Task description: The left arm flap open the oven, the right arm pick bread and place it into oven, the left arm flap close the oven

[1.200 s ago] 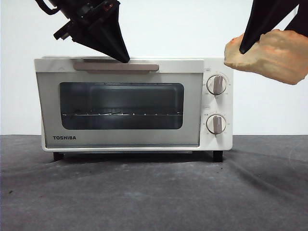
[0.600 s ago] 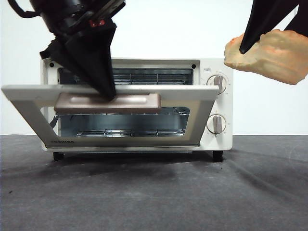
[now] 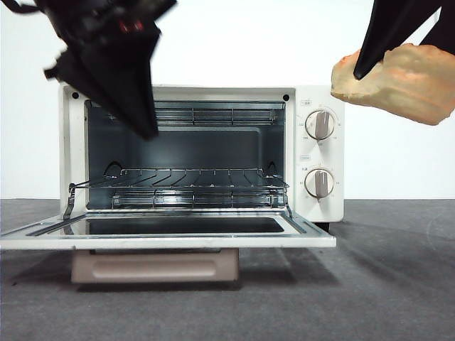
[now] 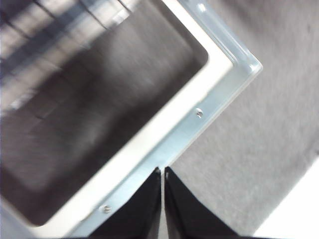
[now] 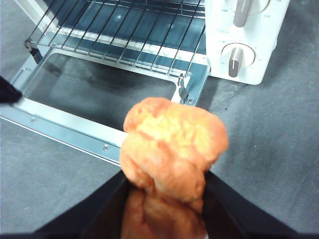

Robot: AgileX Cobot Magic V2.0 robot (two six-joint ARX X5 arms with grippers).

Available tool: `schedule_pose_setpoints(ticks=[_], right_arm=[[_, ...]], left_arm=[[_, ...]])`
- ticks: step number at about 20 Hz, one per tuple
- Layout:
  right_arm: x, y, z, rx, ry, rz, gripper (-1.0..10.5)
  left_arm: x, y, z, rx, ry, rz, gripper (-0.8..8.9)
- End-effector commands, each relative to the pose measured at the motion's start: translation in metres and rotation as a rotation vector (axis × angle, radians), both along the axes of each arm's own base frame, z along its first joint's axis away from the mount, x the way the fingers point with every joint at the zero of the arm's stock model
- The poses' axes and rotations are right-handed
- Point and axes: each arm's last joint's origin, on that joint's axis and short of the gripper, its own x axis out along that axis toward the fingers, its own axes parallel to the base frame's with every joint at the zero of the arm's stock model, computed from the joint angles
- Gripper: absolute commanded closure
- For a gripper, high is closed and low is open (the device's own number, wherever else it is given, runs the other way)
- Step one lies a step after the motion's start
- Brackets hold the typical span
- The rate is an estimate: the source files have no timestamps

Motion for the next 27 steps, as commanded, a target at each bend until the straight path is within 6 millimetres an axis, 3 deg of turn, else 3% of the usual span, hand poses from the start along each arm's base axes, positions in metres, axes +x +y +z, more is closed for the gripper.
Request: schedule_pose_setpoints(ticks=[1, 6, 12, 19, 27], right_arm=[[0.001, 0.005, 0.007, 0.03, -0.022, 0.035, 7.5], [0.015, 0.022, 0.001, 0.081, 0.002, 0.094, 7.5], [0.05, 0.061, -0.008, 0.104, 0.043, 0.139, 7.5], [0.108, 0.121, -0.008, 0.052, 0.079, 0.131, 7.5], [0.154, 0.164, -0.023, 0.033, 0.035, 0.029, 7.5]], left_arm=[[-0.004, 0.015, 0.021, -0.061, -0.072, 0.043, 7.98], [-0.027, 0.064, 0.051, -0.145, -0.186, 0.171, 7.98], [-0.071, 0.104, 0.034, -0.154, -0.205, 0.257, 7.98], [-0.105, 0.122, 0.024, -0.165, -0.22, 0.268, 7.98], [-0.115, 0.127, 0.029, -0.193, -0.261, 0.266, 7.98]])
